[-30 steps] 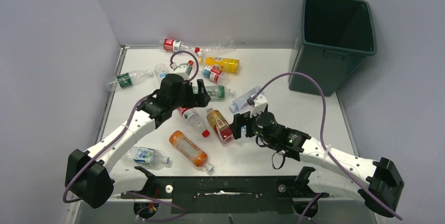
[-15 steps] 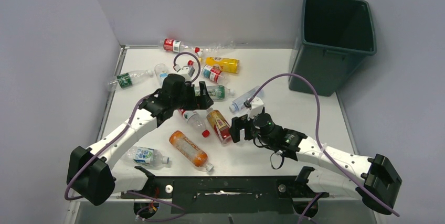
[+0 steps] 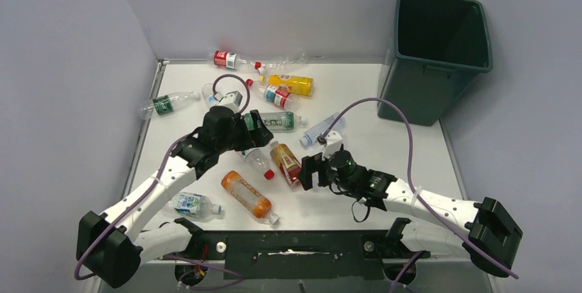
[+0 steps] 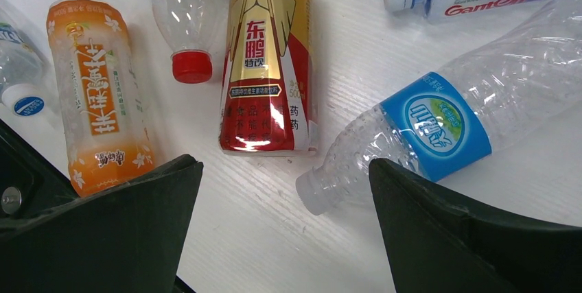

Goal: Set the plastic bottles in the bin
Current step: Pick up the plastic bottle at the center of the board.

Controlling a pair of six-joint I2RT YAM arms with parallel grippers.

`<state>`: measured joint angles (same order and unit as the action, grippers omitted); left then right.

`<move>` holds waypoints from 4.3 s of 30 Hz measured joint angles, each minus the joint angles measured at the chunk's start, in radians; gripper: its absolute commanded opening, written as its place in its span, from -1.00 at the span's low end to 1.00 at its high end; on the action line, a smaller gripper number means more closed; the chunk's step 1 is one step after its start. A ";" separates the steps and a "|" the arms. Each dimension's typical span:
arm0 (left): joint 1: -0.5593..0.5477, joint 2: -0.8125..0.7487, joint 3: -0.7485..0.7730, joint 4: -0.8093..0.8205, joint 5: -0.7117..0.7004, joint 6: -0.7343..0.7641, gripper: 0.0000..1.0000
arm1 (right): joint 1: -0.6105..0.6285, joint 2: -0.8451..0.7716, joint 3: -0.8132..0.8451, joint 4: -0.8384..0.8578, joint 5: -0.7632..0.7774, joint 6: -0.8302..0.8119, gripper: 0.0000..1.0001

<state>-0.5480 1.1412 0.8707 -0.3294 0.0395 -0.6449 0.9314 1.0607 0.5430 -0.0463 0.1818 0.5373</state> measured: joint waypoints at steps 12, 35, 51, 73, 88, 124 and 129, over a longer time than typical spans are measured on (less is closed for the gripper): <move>0.000 -0.090 -0.025 0.008 -0.069 0.007 0.95 | 0.000 0.014 -0.002 -0.026 -0.011 0.079 0.96; 0.000 -0.083 -0.115 0.011 -0.126 0.055 0.95 | 0.000 0.097 0.131 -0.172 0.010 0.182 0.96; 0.000 -0.109 -0.115 0.012 -0.168 0.049 0.95 | 0.006 0.051 0.086 -0.172 -0.013 0.197 0.96; 0.000 -0.067 -0.114 0.014 -0.158 0.052 0.96 | 0.006 -0.152 -0.042 -0.127 0.070 0.225 0.96; 0.000 -0.034 -0.085 -0.018 -0.155 0.055 0.95 | 0.006 0.004 0.062 -0.138 0.058 0.209 0.96; -0.002 -0.104 -0.147 0.010 -0.087 0.058 0.95 | -0.004 0.247 0.294 -0.362 0.226 0.239 0.96; -0.001 -0.107 -0.147 0.011 -0.086 0.057 0.95 | -0.051 0.267 0.346 -0.442 0.284 0.256 0.98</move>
<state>-0.5491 1.0340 0.7238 -0.3180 -0.0467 -0.5877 0.8803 1.3273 0.8890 -0.4881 0.4656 0.7933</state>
